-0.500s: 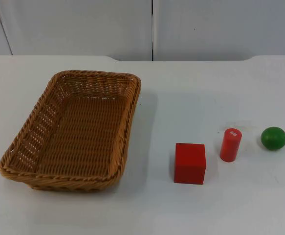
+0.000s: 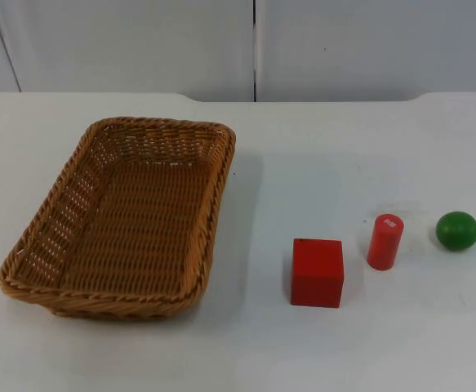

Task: Pick up the basket with the left hand and place the object to the left of the red cylinder into the basket with the right hand.

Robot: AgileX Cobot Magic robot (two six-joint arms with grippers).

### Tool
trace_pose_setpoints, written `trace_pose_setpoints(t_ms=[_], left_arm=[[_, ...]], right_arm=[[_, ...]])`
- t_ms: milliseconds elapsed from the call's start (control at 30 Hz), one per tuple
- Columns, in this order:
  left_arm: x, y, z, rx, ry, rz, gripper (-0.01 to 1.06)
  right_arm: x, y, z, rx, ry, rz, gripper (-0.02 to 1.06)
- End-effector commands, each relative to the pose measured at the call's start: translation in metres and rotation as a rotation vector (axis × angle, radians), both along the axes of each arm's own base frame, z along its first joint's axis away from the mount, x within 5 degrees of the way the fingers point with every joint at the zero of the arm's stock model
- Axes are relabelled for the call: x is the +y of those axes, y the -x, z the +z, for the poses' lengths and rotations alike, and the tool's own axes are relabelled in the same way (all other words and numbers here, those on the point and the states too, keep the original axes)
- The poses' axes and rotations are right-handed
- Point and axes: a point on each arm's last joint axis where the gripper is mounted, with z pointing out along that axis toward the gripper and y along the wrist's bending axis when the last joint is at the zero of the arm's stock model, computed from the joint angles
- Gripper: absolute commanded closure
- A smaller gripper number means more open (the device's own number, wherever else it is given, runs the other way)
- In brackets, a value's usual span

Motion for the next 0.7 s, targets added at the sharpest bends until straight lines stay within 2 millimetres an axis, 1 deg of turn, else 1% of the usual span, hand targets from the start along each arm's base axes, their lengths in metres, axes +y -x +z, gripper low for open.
trace_pose_setpoints(t_ms=[0, 567, 667], left_arm=[[0.0004, -0.0013, 0.0053, -0.04, 0.002, 0.008, 0.0], [-0.0029, -0.0022, 0.0083, -0.074, 0.041, -0.017, 0.0], [-0.0027, -0.0032, 0.0113, -0.109, 0.041, -0.015, 0.0]], right_arm=[[-0.0001, -0.0002, 0.0, -0.007, 0.009, -0.002, -0.01], [-0.0001, -0.0002, 0.0, -0.007, 0.009, -0.002, -0.01], [-0.0001, -0.0002, 0.0, -0.007, 0.009, -0.002, -0.01]])
